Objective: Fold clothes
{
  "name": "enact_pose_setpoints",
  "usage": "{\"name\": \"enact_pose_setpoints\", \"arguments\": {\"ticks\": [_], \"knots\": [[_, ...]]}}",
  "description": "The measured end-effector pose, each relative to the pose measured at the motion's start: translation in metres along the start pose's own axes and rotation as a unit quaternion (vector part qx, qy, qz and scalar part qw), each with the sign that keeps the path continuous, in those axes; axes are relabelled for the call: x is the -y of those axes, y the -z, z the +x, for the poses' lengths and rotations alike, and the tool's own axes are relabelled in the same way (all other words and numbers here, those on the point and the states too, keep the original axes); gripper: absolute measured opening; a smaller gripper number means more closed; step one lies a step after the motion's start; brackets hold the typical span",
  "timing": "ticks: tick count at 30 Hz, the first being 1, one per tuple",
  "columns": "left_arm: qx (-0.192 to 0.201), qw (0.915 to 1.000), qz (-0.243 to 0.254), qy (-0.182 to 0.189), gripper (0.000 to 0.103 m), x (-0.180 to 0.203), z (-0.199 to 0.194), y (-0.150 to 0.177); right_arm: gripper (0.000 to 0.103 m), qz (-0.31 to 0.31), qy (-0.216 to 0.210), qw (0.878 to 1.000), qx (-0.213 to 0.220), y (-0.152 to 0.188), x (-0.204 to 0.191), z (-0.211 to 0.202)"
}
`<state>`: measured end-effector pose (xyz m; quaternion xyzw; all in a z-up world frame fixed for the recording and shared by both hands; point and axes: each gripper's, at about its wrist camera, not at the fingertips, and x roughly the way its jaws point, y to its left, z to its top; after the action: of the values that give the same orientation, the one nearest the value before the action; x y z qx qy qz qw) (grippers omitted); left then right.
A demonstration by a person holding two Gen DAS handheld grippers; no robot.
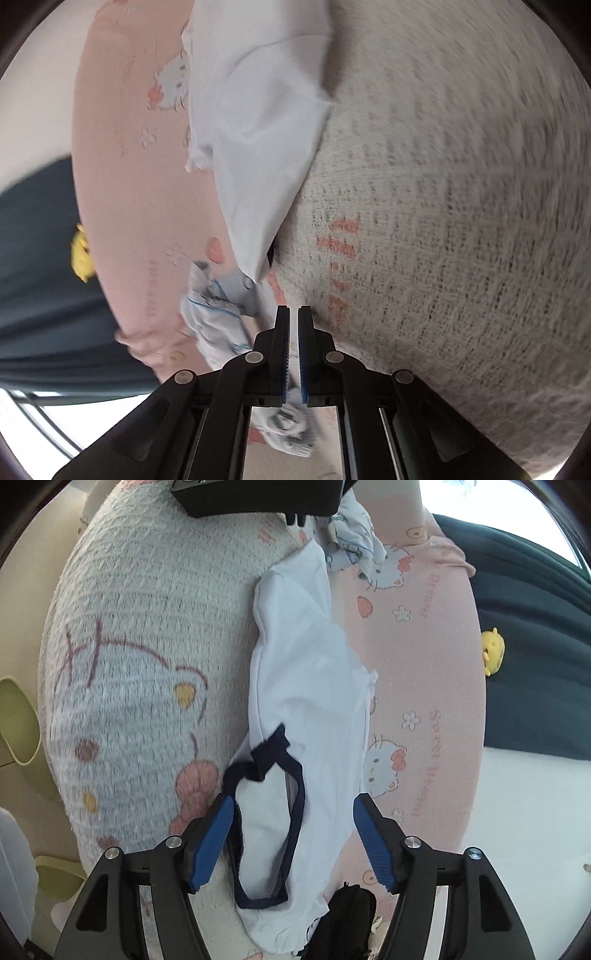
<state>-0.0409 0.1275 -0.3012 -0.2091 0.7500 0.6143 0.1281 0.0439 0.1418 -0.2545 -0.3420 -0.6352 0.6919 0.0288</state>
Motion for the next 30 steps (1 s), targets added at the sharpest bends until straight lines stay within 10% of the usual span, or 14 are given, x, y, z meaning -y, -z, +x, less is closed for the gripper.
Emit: {"name": "enact_pose_setpoints", "arguments": {"ticks": [5,8,11,14,16,18,20,25,28,30], "knots": [[-0.017,0.9761,-0.163,0.142,0.004,-0.045,-0.016,-0.003,0.067,0.037,0.002,0.999,-0.026,0.016,0.016,-0.001],[-0.035,0.9335,-0.273,0.23,0.01,-0.062,-0.007,0.005,0.067,0.055,0.0,0.998,-0.032,0.018,0.025,-0.001],[-0.06,0.8627,-0.39,0.316,0.011,-0.078,0.007,0.019,0.067,0.063,0.003,0.997,-0.037,0.011,0.033,0.005],[-0.079,0.7705,-0.508,0.376,0.017,-0.086,0.028,0.05,0.067,0.073,0.001,0.997,-0.038,0.003,0.037,0.007],[-0.081,0.7178,-0.564,0.4,0.037,-0.086,0.038,0.068,0.067,0.072,-0.001,0.997,-0.037,-0.005,0.037,0.005],[-0.066,0.6551,-0.613,0.437,0.087,-0.08,0.046,0.083,0.067,0.068,0.0,0.997,-0.029,-0.016,0.039,0.004],[-0.048,0.594,-0.668,0.446,0.097,-0.077,0.048,0.095,0.067,0.065,0.001,0.998,-0.019,-0.028,0.039,0.001],[-0.037,0.5208,-0.756,0.395,0.103,-0.065,0.043,0.11,0.067,0.055,-0.002,0.998,0.006,-0.056,0.035,-0.004],[-0.045,0.4588,-0.806,0.372,0.103,-0.061,0.045,0.122,0.067,0.049,-0.004,0.999,0.015,-0.068,0.03,-0.005],[-0.062,0.4499,-0.804,0.385,0.103,-0.064,0.051,0.125,0.067,0.042,-0.004,0.999,0.021,-0.074,0.026,-0.006]]}}
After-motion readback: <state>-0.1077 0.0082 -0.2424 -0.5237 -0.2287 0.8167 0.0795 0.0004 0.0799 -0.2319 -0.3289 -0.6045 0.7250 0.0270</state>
